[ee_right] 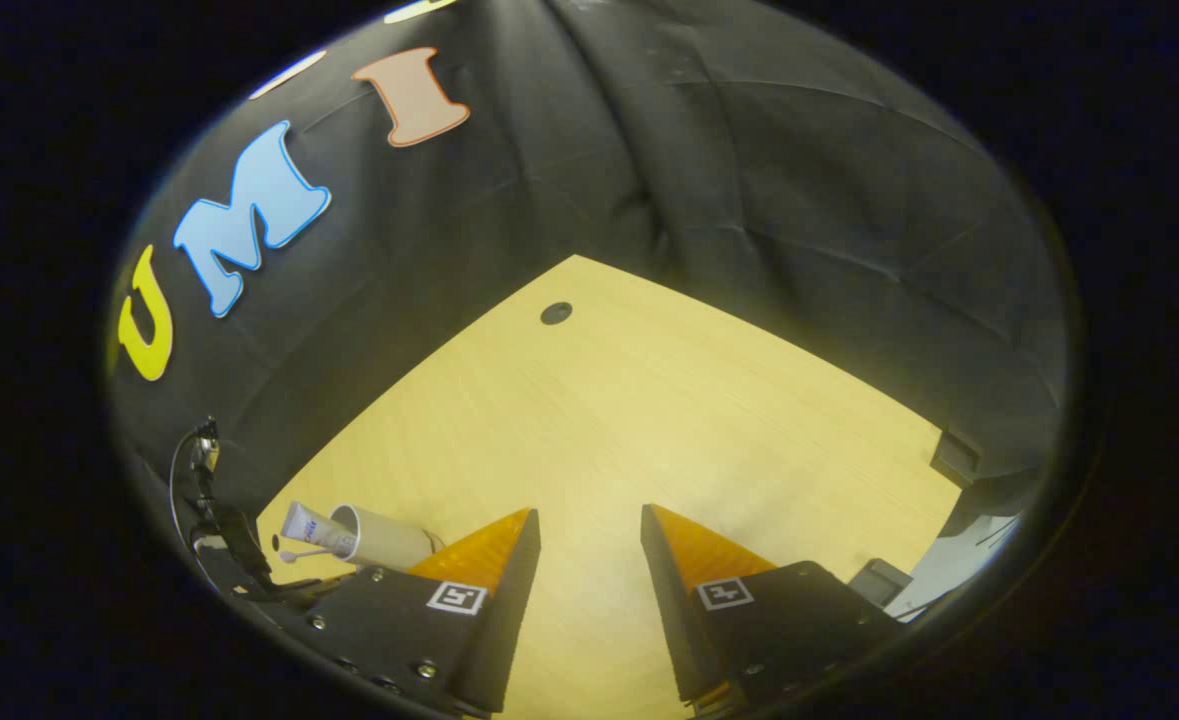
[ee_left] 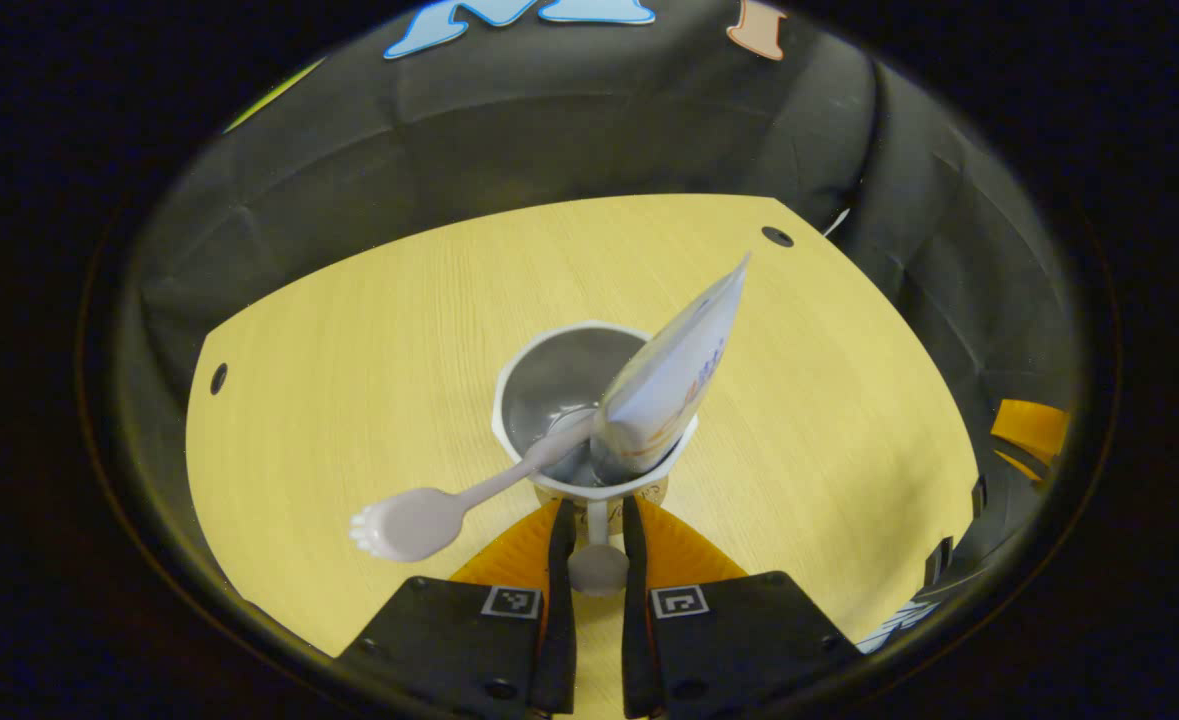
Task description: Put the toothbrush and toothpaste on the desktop into the cup, then pick up the cup and place it on the coaster on the desktop.
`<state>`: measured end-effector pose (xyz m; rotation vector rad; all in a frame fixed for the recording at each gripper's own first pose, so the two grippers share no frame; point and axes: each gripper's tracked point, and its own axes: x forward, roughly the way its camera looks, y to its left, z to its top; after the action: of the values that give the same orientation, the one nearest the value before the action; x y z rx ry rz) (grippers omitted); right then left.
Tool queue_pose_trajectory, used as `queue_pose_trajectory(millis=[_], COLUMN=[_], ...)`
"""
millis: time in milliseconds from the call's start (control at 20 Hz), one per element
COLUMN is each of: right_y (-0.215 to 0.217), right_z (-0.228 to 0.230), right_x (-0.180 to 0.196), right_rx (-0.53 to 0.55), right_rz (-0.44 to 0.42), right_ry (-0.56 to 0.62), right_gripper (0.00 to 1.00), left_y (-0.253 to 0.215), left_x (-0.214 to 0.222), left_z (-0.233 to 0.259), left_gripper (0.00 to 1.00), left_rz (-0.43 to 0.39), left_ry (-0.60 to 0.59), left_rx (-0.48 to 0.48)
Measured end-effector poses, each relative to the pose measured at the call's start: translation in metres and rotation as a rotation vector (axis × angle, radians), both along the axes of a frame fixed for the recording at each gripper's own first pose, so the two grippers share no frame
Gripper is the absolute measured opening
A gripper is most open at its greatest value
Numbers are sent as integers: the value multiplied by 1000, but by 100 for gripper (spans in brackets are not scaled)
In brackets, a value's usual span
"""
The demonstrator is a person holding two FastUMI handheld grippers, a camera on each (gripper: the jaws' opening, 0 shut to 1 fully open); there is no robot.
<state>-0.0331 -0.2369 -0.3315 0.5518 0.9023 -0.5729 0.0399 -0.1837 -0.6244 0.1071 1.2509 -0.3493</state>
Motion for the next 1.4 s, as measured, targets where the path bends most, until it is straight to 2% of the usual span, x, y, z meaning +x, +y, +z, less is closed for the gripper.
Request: queue_pose_trajectory(millis=[250, 300, 350, 450, 500, 550, 700, 750, 900, 950, 1000, 1050, 1100, 1150, 1200, 1250, 1350, 1400], right_y=[-15, -16, -17, -16, -15, -15, -12, -10, -1, 3, 8, 12, 18, 23, 30, 37, 54, 62], right_z=[-1, -1, -2, -3, -3, -3, -3, -1, 2, 4, 6, 8, 9, 10, 11, 13, 19, 23], right_x=[-11, -13, -14, -13, -14, -14, -11, -9, -2, 0, 1, 4, 5, 7, 10, 13, 18, 20], right_rx=[6, 10, 13, 15, 16, 19, 24, 25, 33, 37, 41, 43, 45, 44, 45, 50, 55, 50], right_rz=[-31, -35, -35, -27, -22, -17, 0, 5, 18, 25, 34, 45, 61, 78, 95, 113, 155, 181], right_ry=[7, 8, 8, 12, 12, 10, 3, 0, -8, -13, -17, -22, -26, -29, -32, -38, -55, -65], right_gripper=[61, 61, 61, 61, 61, 61, 61, 61, 61, 61, 60, 60, 60, 61, 60, 60, 60, 61], left_y=[-2, -2, -3, -3, -2, -2, -3, -3, -5, -4, -4, -3, -1, 1, 5, 10, 18, 24], left_x=[-3, -3, -3, -2, -3, -5, -1, 0, -2, -4, -5, -9, -12, -14, -16, -18, -21, -22], left_z=[-3, -2, -1, -3, -4, -1, 6, 12, 25, 29, 32, 36, 39, 45, 50, 55, 65, 70], left_gripper=[26, 31, 26, 30, 36, 34, 35, 41, 38, 41, 38, 40, 51, 51, 42, 46, 46, 51], left_rz=[-3, 9, 20, 33, 40, 46, 50, 48, 37, 39, 40, 41, 40, 44, 50, 57, 75, 86], left_ry=[-27, -29, -31, -33, -38, -37, -57, -71, -87, -89, -90, -90, -91, -98, -105, -110, -123, -137], left_rx=[30, 26, 24, 25, 25, 28, 25, 20, 9, 9, -3, -13, -19, -26, -32, -34, -41, -43])
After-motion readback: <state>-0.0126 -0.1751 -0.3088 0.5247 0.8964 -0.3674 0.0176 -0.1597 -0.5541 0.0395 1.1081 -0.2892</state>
